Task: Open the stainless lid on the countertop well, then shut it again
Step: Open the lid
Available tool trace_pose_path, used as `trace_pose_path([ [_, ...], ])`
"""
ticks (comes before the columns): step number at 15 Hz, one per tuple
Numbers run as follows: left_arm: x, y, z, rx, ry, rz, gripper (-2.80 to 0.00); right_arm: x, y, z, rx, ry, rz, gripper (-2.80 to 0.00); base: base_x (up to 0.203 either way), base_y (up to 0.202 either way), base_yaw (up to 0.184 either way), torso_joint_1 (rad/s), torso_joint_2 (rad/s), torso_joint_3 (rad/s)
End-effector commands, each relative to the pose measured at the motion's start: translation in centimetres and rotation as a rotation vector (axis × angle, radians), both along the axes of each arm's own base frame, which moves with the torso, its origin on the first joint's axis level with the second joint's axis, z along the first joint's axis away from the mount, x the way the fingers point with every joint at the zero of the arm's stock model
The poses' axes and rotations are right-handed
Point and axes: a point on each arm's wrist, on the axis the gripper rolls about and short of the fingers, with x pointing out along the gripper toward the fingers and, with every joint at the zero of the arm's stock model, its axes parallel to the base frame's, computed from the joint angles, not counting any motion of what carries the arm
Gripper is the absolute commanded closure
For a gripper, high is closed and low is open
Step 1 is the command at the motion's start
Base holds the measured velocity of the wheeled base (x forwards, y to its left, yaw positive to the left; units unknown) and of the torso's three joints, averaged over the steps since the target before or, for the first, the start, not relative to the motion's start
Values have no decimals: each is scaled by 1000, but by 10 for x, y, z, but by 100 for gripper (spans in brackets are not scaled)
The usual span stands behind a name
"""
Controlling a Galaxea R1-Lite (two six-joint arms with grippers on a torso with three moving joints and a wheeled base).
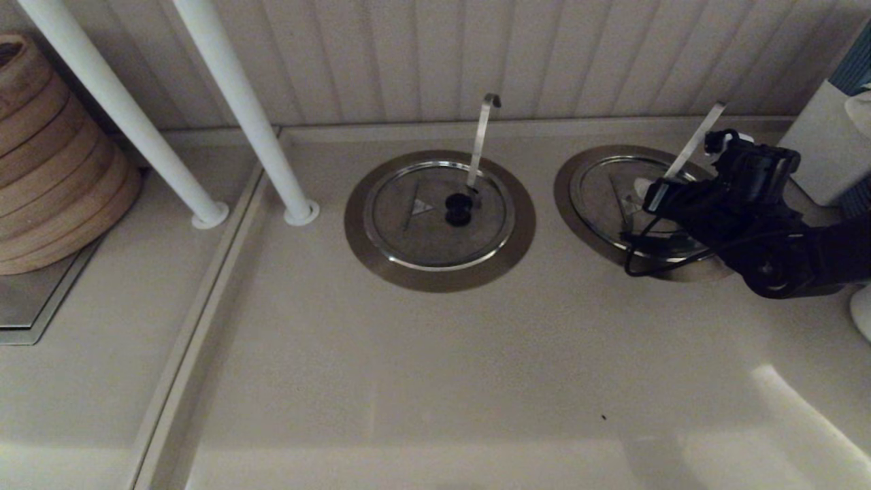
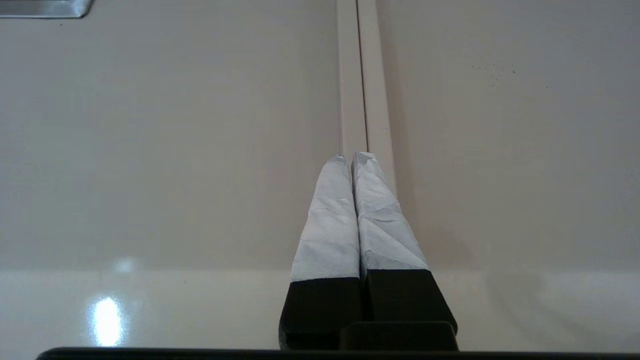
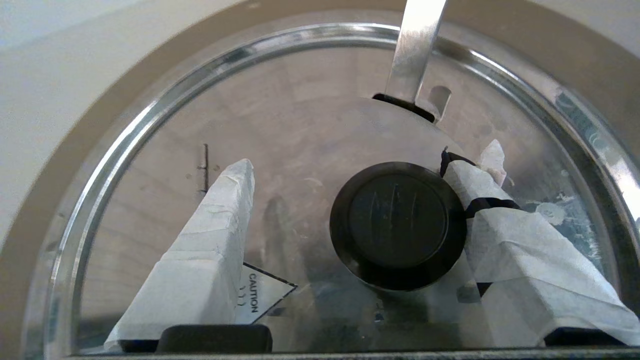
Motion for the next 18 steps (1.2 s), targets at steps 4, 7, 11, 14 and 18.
trace_pose_path([
  [4,0,0,0,-1,1,0,0,-4,1,7,4,-21,1,-280,0,0,0,0,0,0],
  [7,0,0,0,0,1,1,0,-5,1,10,4,-28,3,-280,0,0,0,0,0,0],
  [11,0,0,0,-1,1,-1,0,-13,6,23,5,-60,14,-280,0,0,0,0,0,0],
  [14,0,0,0,0,1,-1,0,-20,9,33,8,-85,18,-280,0,0,0,0,0,0],
  [18,0,0,0,-1,1,-1,0,-20,13,36,8,-92,13,-280,0,0,0,0,0,0],
])
